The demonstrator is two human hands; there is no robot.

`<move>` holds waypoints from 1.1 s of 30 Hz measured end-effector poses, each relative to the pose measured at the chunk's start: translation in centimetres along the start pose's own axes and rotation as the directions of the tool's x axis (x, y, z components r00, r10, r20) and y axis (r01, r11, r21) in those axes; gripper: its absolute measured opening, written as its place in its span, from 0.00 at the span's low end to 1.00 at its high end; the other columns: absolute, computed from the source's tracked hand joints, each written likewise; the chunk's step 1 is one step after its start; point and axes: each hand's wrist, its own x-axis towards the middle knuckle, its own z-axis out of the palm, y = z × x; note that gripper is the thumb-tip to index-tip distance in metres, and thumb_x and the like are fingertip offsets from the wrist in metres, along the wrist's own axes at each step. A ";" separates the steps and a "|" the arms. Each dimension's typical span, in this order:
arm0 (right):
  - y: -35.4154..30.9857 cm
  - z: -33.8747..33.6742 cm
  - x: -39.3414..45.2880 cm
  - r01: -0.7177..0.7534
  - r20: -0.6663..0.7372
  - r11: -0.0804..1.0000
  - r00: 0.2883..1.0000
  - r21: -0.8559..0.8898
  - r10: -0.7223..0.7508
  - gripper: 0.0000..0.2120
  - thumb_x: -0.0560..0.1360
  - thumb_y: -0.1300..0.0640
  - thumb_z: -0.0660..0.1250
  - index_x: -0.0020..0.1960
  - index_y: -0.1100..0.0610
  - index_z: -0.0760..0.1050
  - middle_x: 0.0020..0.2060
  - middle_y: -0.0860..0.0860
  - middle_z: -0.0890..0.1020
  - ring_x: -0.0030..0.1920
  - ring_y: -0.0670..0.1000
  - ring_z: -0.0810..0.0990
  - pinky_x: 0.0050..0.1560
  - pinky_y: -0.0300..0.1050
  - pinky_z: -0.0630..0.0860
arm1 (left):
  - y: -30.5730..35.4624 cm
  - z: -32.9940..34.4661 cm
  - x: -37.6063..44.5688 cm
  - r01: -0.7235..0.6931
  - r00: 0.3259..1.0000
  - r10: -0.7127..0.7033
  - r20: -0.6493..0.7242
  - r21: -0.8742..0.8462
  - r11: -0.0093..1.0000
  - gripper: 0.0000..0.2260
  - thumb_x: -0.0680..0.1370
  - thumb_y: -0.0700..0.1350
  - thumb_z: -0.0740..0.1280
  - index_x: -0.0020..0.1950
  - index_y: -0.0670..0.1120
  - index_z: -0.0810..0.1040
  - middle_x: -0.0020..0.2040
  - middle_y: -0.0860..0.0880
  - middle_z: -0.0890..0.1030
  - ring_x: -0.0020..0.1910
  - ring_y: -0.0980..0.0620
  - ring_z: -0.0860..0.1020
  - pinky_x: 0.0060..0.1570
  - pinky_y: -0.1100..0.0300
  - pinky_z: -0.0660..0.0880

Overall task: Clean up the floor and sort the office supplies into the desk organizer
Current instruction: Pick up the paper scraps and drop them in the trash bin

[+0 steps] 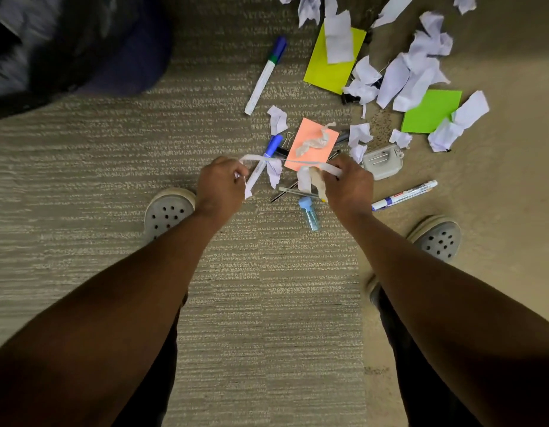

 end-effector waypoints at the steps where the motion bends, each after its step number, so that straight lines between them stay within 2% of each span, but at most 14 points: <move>1: 0.0 -0.2 0.2 -0.015 -0.024 1.000 1.000 0.008 0.015 0.04 0.75 0.58 0.67 0.48 0.59 0.78 0.42 0.55 0.84 0.40 0.52 0.77 0.36 0.38 0.59 | 0.1 -0.1 -0.2 0.008 1.000 -0.008 0.005 0.006 1.000 0.07 0.73 0.34 0.68 0.46 0.42 0.84 0.48 0.44 0.82 0.36 0.52 0.77 0.40 0.61 0.75; 4: -0.2 -0.4 1.0 -0.084 -0.085 0.993 0.992 0.079 0.091 0.07 0.75 0.55 0.68 0.50 0.57 0.79 0.45 0.54 0.84 0.43 0.52 0.79 0.38 0.36 0.62 | 1.0 0.4 -0.2 -0.039 0.997 0.036 0.065 0.052 0.998 0.08 0.74 0.38 0.69 0.52 0.43 0.83 0.51 0.45 0.79 0.41 0.48 0.78 0.42 0.63 0.71; 6: -0.5 -0.2 1.9 -0.140 -0.107 0.985 0.983 0.105 0.152 0.08 0.75 0.53 0.68 0.51 0.57 0.79 0.46 0.53 0.84 0.43 0.50 0.78 0.40 0.35 0.62 | 2.1 1.2 0.0 -0.116 0.985 0.101 0.138 0.099 0.988 0.12 0.75 0.43 0.70 0.58 0.43 0.80 0.57 0.45 0.77 0.49 0.44 0.78 0.47 0.57 0.74; 8: -1.0 0.0 2.7 -0.161 -0.116 0.978 0.977 0.134 0.177 0.07 0.75 0.53 0.68 0.50 0.56 0.79 0.45 0.52 0.84 0.45 0.52 0.79 0.42 0.38 0.65 | 3.0 2.4 0.6 -0.200 0.965 0.155 0.212 0.215 0.956 0.17 0.75 0.45 0.70 0.63 0.44 0.76 0.64 0.44 0.73 0.56 0.44 0.76 0.51 0.52 0.75; 10: -1.4 0.4 3.4 -0.138 -0.134 0.978 0.978 0.154 0.159 0.05 0.75 0.55 0.67 0.49 0.54 0.79 0.45 0.51 0.84 0.46 0.53 0.80 0.44 0.40 0.69 | 3.6 3.7 1.3 -0.274 0.943 0.174 0.282 0.367 0.889 0.17 0.75 0.44 0.70 0.63 0.45 0.74 0.68 0.44 0.69 0.58 0.43 0.74 0.51 0.48 0.77; 12: -1.6 0.8 3.9 -0.066 -0.142 0.987 0.986 0.147 0.087 0.08 0.75 0.58 0.65 0.53 0.53 0.79 0.47 0.51 0.85 0.48 0.53 0.81 0.48 0.43 0.74 | 4.2 4.6 1.8 -0.272 0.946 0.147 0.288 0.462 0.844 0.14 0.76 0.40 0.68 0.61 0.45 0.73 0.68 0.42 0.68 0.55 0.40 0.75 0.47 0.46 0.77; 14: -1.7 1.1 4.4 0.037 -0.087 0.998 0.996 0.055 -0.032 0.19 0.74 0.63 0.64 0.63 0.52 0.75 0.54 0.54 0.83 0.53 0.54 0.81 0.52 0.44 0.74 | 4.4 5.3 2.1 -0.256 0.953 0.132 0.273 0.493 0.832 0.13 0.77 0.37 0.65 0.61 0.44 0.73 0.67 0.40 0.67 0.52 0.39 0.76 0.43 0.47 0.75; 16: -1.6 1.4 5.1 0.191 0.059 0.970 0.981 -0.153 -0.184 0.29 0.74 0.69 0.60 0.72 0.50 0.66 0.59 0.59 0.78 0.55 0.58 0.79 0.53 0.49 0.75 | 4.4 5.8 2.1 -0.277 0.949 0.151 0.277 0.501 0.820 0.14 0.78 0.34 0.61 0.63 0.42 0.72 0.65 0.39 0.69 0.52 0.38 0.76 0.42 0.48 0.73; 17: -1.6 1.6 5.4 0.268 0.151 0.930 0.960 -0.250 -0.236 0.31 0.74 0.70 0.59 0.74 0.51 0.64 0.60 0.61 0.75 0.55 0.60 0.78 0.52 0.51 0.76 | 4.1 5.9 2.1 -0.277 0.949 0.158 0.274 0.478 0.833 0.15 0.78 0.34 0.60 0.64 0.42 0.72 0.63 0.39 0.71 0.53 0.37 0.77 0.44 0.47 0.74; 19: -1.5 1.9 5.9 0.374 0.273 0.854 0.918 -0.362 -0.287 0.24 0.75 0.69 0.58 0.69 0.56 0.70 0.60 0.64 0.71 0.53 0.63 0.77 0.51 0.54 0.77 | 3.3 5.9 1.9 -0.226 0.958 0.136 0.251 0.375 0.899 0.17 0.77 0.35 0.60 0.65 0.45 0.73 0.63 0.39 0.73 0.53 0.37 0.77 0.48 0.47 0.77; 21: -1.6 2.1 6.1 0.403 0.293 0.832 0.906 -0.382 -0.304 0.14 0.75 0.70 0.58 0.58 0.62 0.75 0.57 0.65 0.71 0.48 0.64 0.78 0.48 0.55 0.79 | 2.6 5.4 1.3 -0.162 0.976 0.123 0.180 0.219 0.962 0.17 0.76 0.37 0.63 0.65 0.47 0.76 0.64 0.41 0.74 0.53 0.39 0.78 0.51 0.48 0.77; 24: -1.7 2.2 6.0 0.370 0.289 0.839 0.919 -0.400 -0.268 0.11 0.76 0.69 0.57 0.54 0.66 0.76 0.54 0.66 0.74 0.49 0.64 0.78 0.48 0.53 0.77 | 2.4 3.8 -0.5 -0.104 0.992 0.099 0.076 0.067 0.992 0.13 0.75 0.40 0.69 0.60 0.43 0.80 0.61 0.41 0.77 0.53 0.42 0.78 0.54 0.54 0.75; 30: -3.2 1.0 5.4 0.121 0.249 0.943 0.967 -0.311 -0.042 0.11 0.72 0.67 0.64 0.51 0.60 0.79 0.53 0.58 0.82 0.54 0.58 0.79 0.57 0.47 0.74 | 2.4 0.1 -4.1 -0.115 0.993 0.114 -0.025 -0.023 0.993 0.12 0.73 0.39 0.71 0.56 0.41 0.83 0.51 0.43 0.80 0.46 0.46 0.79 0.45 0.67 0.67; 33: -4.4 -0.9 4.5 -0.073 0.171 0.982 0.980 -0.176 0.103 0.09 0.72 0.64 0.66 0.48 0.54 0.82 0.49 0.53 0.84 0.51 0.54 0.82 0.49 0.39 0.73 | 2.9 -2.4 -5.4 -0.111 0.992 0.108 -0.063 -0.050 0.993 0.12 0.72 0.39 0.72 0.55 0.42 0.83 0.49 0.45 0.80 0.44 0.48 0.79 0.44 0.67 0.69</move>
